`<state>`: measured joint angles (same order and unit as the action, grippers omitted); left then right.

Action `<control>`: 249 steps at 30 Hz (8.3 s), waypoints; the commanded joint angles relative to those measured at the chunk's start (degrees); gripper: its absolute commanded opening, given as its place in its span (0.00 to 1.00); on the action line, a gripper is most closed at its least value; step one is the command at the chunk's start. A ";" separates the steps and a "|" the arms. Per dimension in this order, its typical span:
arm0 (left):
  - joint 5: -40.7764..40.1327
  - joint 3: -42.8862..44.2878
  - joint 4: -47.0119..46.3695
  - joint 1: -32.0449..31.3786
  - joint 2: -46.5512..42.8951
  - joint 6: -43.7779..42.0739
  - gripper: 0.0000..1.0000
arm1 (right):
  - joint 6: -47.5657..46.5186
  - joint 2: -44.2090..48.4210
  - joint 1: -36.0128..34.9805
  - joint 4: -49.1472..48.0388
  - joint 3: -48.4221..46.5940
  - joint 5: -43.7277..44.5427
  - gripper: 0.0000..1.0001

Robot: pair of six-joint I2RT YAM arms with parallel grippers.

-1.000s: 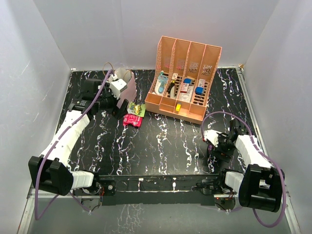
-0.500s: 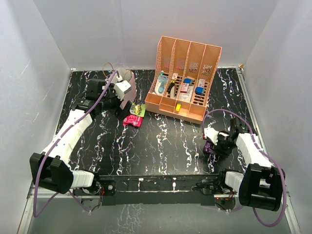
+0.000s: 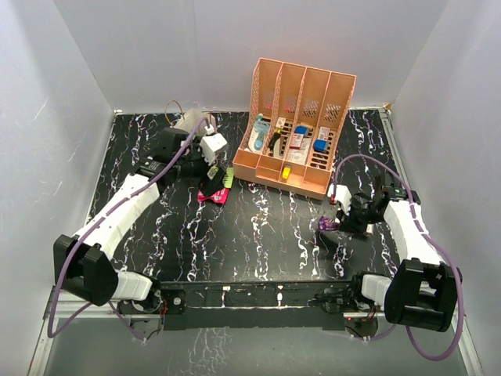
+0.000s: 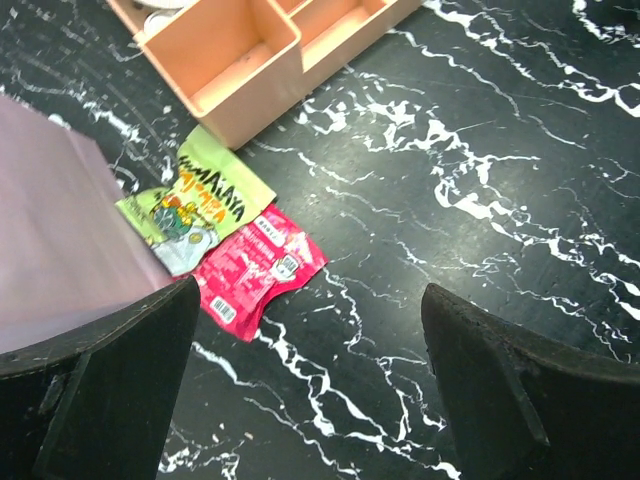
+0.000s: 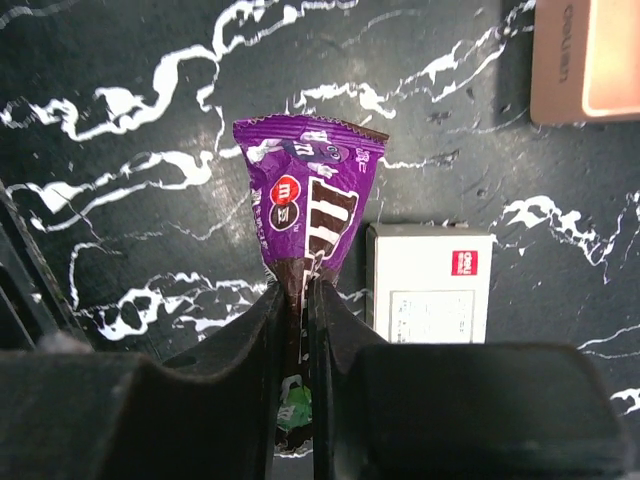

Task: Place the snacks into the paper bag
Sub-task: Pick up the snack from the center of the board, then place the snack in the paper bag, then pick up the snack from the center of the board.

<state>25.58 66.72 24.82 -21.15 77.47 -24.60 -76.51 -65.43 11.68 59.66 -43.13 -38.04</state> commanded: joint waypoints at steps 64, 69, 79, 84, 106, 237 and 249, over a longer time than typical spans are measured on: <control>26.79 15.60 -30.31 -14.01 21.38 85.68 0.30 | 52.87 -0.69 -22.27 -41.88 -15.67 -19.04 0.17; 26.71 14.79 -31.77 -13.92 20.19 85.26 0.21 | 53.13 -0.19 -22.25 -42.06 -15.17 -19.10 0.25; 25.59 15.23 -29.67 -12.68 17.32 77.78 0.10 | 53.31 1.88 -20.71 -42.00 -13.52 -18.90 0.66; 22.93 17.90 -23.01 -11.46 15.30 66.86 0.06 | 53.95 2.92 -19.42 -41.56 -14.39 -18.57 0.83; -3.95 31.40 7.19 1.35 3.14 21.05 0.05 | 49.00 -1.30 -18.44 -40.27 -8.28 -13.68 0.92; -18.28 -4.20 -6.64 -10.60 14.97 -17.11 0.76 | 49.01 0.88 -14.42 -41.82 -4.41 -8.28 0.97; -20.00 -2.60 -9.61 -10.84 22.24 -17.69 0.76 | 48.93 1.19 -14.17 -41.83 -4.41 -8.54 0.97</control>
<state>6.11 62.19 17.12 -31.64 99.50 -41.52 -27.97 -64.73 -2.85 20.78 -47.77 -46.24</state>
